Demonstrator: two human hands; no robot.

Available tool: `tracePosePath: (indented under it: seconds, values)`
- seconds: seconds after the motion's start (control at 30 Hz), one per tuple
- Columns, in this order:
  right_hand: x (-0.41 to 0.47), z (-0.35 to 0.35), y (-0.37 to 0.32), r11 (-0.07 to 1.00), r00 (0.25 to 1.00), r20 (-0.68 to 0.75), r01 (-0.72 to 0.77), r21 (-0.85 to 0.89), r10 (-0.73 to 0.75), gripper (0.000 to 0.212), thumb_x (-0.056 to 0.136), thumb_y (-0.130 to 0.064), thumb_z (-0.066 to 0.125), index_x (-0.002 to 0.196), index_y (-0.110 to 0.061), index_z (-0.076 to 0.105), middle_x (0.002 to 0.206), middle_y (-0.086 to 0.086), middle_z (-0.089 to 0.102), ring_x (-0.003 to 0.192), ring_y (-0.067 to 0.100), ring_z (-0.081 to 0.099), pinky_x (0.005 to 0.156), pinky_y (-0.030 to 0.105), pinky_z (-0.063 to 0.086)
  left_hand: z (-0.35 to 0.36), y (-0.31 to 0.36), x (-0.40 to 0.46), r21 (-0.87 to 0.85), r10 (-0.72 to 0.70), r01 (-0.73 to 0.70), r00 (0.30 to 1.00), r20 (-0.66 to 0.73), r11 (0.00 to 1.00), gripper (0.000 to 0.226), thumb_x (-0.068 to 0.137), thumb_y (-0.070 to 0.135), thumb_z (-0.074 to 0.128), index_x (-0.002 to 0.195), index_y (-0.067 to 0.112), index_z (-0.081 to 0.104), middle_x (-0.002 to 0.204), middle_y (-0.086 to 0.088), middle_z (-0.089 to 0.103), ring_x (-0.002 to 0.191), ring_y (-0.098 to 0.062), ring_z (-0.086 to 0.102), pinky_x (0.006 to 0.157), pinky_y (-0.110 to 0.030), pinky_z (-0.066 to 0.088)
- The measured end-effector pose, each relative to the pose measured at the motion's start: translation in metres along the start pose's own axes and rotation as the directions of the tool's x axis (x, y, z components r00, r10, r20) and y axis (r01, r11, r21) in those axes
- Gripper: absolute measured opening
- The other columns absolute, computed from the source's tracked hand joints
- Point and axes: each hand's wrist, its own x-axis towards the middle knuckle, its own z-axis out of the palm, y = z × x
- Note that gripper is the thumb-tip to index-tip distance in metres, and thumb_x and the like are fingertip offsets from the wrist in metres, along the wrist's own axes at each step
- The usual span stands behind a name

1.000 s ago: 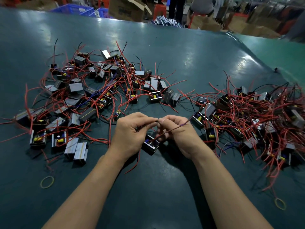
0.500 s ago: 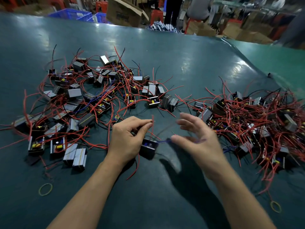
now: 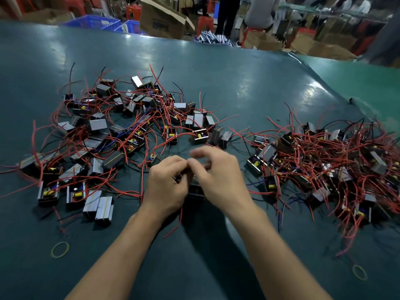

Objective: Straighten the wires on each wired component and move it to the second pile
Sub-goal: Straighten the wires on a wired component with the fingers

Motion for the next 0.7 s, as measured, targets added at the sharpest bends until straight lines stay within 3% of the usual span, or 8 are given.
tracePosePath:
  seconds: [0.1,0.23,0.37,0.43,0.53,0.63,0.7]
  values:
    - [-0.01,0.008,0.026,0.985,0.992,-0.09,-0.07,0.155,0.085,0.014,0.094,-0.017,0.062,0.102,-0.014,0.073,0.095,-0.004,0.074,0.083,0.003,0.064,0.078,0.013,0.048,0.0,0.002,0.0,-0.045,-0.062,0.061,0.998,-0.006,0.997,0.011,0.085,0.003,0.069,0.091,0.009,0.077,0.083,0.001,0.071,0.076,-0.009,0.065,0.07,-0.022,0.05]
    - [-0.012,0.01,0.043,0.959,0.996,0.005,-0.082,0.273,0.084,0.021,0.091,-0.013,0.065,0.11,-0.019,0.072,0.097,-0.007,0.074,0.09,0.002,0.068,0.082,0.023,0.054,0.001,-0.001,0.003,-0.157,-0.159,0.158,0.987,0.009,0.975,0.014,0.085,0.006,0.072,0.092,0.017,0.077,0.086,0.007,0.073,0.082,-0.006,0.067,0.074,-0.02,0.051]
    - [-0.009,0.012,0.047,0.934,0.995,-0.061,-0.056,0.353,0.083,0.021,0.089,-0.005,0.068,0.098,-0.023,0.07,0.088,-0.005,0.073,0.078,0.01,0.071,0.075,0.031,0.059,0.0,-0.002,0.003,-0.202,-0.225,0.23,0.973,0.05,0.952,0.012,0.084,0.008,0.074,0.09,0.017,0.077,0.085,0.008,0.074,0.082,-0.007,0.069,0.076,-0.024,0.054]
    - [-0.007,0.011,0.049,0.925,0.995,-0.073,-0.029,0.378,0.061,0.022,0.086,-0.005,0.071,0.094,-0.026,0.07,0.085,-0.01,0.073,0.074,0.008,0.071,0.071,0.026,0.058,-0.001,-0.001,0.004,-0.235,-0.256,0.263,0.965,0.061,0.936,0.011,0.083,0.008,0.074,0.09,0.015,0.078,0.085,0.006,0.074,0.082,-0.008,0.07,0.077,-0.028,0.055]
    - [-0.006,0.005,0.049,0.947,0.993,-0.103,0.082,0.311,-0.052,0.013,0.085,-0.008,0.073,0.094,-0.017,0.074,0.082,-0.011,0.072,0.072,0.002,0.069,0.068,0.016,0.054,-0.001,0.0,0.005,-0.253,-0.267,0.279,0.96,0.082,0.926,0.01,0.083,0.007,0.074,0.09,0.013,0.078,0.084,0.004,0.074,0.082,-0.011,0.07,0.078,-0.033,0.056]
    - [-0.001,-0.003,0.051,0.956,0.959,-0.102,0.275,0.102,-0.265,0.008,0.087,-0.009,0.07,0.092,-0.005,0.075,0.079,0.0,0.072,0.069,0.01,0.067,0.066,0.029,0.056,-0.001,0.0,0.004,-0.254,-0.259,0.275,0.961,0.097,0.927,0.01,0.083,0.005,0.074,0.088,0.013,0.078,0.083,0.002,0.074,0.081,-0.011,0.069,0.077,-0.031,0.055]
    - [0.003,-0.01,0.051,0.942,0.942,-0.012,0.335,-0.029,-0.336,0.011,0.089,-0.012,0.068,0.093,-0.004,0.074,0.077,0.005,0.071,0.068,0.021,0.065,0.064,0.039,0.053,-0.002,0.0,0.003,-0.237,-0.241,0.259,0.965,0.104,0.936,0.011,0.083,0.004,0.073,0.088,0.014,0.077,0.083,0.003,0.074,0.08,-0.009,0.069,0.076,-0.025,0.053]
